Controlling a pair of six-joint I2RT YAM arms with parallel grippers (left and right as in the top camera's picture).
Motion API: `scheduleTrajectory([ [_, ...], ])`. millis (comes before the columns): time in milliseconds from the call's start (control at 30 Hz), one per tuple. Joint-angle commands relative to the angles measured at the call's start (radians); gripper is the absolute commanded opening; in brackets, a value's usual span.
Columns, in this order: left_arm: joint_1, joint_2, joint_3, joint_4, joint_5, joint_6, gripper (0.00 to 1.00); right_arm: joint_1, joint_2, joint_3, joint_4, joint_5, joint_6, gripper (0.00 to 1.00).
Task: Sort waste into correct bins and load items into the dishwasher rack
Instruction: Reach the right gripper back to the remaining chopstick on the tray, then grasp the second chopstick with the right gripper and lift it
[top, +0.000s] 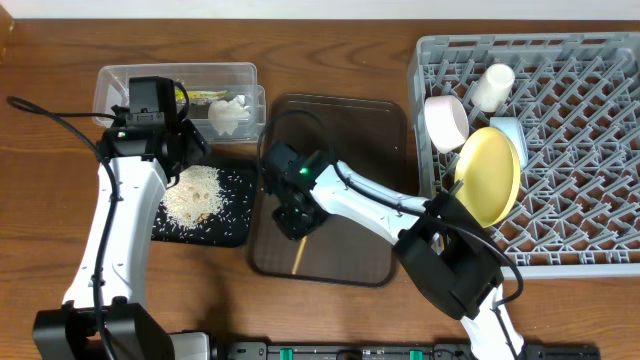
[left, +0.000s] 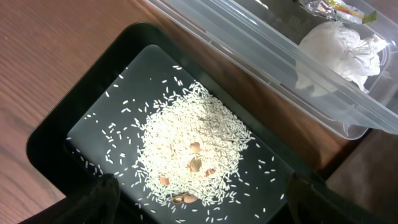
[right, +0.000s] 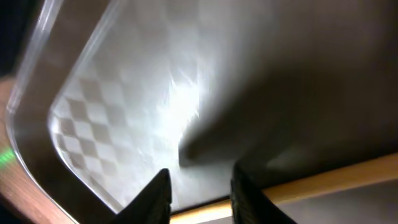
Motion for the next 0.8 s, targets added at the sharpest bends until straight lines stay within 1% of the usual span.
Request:
scheduleTrajectory([
  [0,0.006,0.002,-0.010,-0.002,-0.005,-0.009,0.88,-0.019,0.005,-0.002,-0.044,0.091,-0.002,0.27],
  [200,0.006,0.002,-0.010,-0.002,-0.005,-0.009,0.88,-0.069,-0.010,-0.001,-0.084,0.176,-0.001,0.26],
  [433,0.006,0.002,-0.010,-0.003,-0.005,-0.009,0.88,-0.133,-0.043,-0.001,-0.109,0.177,0.005,0.26],
  [567,0.006,0.002,-0.010,-0.002,-0.005,-0.009,0.88,-0.158,-0.091,-0.001,-0.109,0.182,0.006,0.29],
  [633,0.006,0.002,-0.010,-0.002,-0.005,-0.009,0.88,-0.160,-0.121,-0.001,-0.105,0.199,0.014,0.32],
  [700,0.006,0.002,-0.010,-0.002,-0.005,-0.009,0.88,-0.160,-0.155,-0.001,-0.106,0.232,0.051,0.36],
  [733,0.006,0.002,-0.010,-0.002,-0.005,-0.009,0.88,-0.160,-0.165,-0.001,-0.108,0.242,0.066,0.39],
  [767,0.006,0.002,-0.010,-0.002,-0.005,-0.009,0.88,-0.160,-0.172,-0.001,-0.110,0.251,0.085,0.45],
])
